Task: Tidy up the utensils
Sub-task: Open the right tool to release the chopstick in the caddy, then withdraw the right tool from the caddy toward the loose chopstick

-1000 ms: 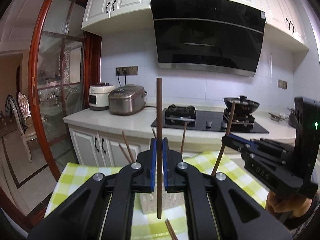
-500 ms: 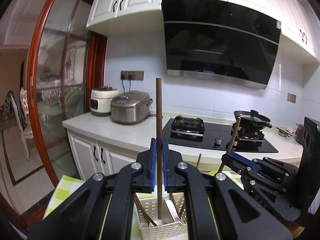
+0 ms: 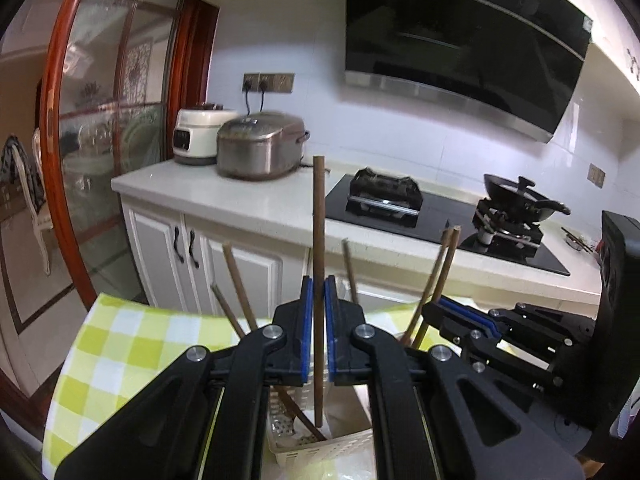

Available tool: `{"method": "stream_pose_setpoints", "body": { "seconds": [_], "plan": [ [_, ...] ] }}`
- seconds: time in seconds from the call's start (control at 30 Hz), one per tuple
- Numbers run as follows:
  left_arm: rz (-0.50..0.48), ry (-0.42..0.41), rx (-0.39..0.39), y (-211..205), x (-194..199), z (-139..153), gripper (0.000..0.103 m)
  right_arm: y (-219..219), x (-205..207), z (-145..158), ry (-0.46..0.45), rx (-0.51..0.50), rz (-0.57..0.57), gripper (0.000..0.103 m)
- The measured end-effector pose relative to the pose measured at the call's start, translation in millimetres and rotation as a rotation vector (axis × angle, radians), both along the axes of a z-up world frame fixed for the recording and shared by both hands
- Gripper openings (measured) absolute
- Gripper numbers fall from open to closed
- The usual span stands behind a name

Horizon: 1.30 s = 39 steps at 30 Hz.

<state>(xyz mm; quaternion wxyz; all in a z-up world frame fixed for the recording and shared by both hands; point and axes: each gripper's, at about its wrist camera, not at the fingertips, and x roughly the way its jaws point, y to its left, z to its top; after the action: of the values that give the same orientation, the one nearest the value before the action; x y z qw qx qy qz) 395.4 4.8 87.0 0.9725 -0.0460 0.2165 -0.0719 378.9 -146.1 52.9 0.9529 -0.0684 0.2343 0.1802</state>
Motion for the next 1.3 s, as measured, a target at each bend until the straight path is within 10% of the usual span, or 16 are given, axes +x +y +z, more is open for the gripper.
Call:
{"method": "stream_pose_setpoints", "body": {
  "seconds": [0.3, 0.53, 0.8, 1.3],
  "plan": [
    [0.068, -0.007, 0.008, 14.5, -4.1, -8.8, 0.022, -13.3, 18.4, -12.8, 0.049, 0.055, -0.02, 0.011],
    [0.107, -0.046, 0.002, 24.5, -34.1, -2.8, 0.041, -24.5, 0.2, -6.1, 0.022, 0.096, -0.026, 0.034],
    [0.234, -0.116, -0.019, 48.5, -106.0, -10.9, 0.097, -48.5, -56.9, -14.0, 0.014, 0.159, -0.048, 0.04],
    [0.229, -0.015, 0.082, 36.7, -198.5, -93.7, 0.098, -51.9, -150.4, -71.4, 0.067, 0.195, -0.07, 0.076]
  ]
}}
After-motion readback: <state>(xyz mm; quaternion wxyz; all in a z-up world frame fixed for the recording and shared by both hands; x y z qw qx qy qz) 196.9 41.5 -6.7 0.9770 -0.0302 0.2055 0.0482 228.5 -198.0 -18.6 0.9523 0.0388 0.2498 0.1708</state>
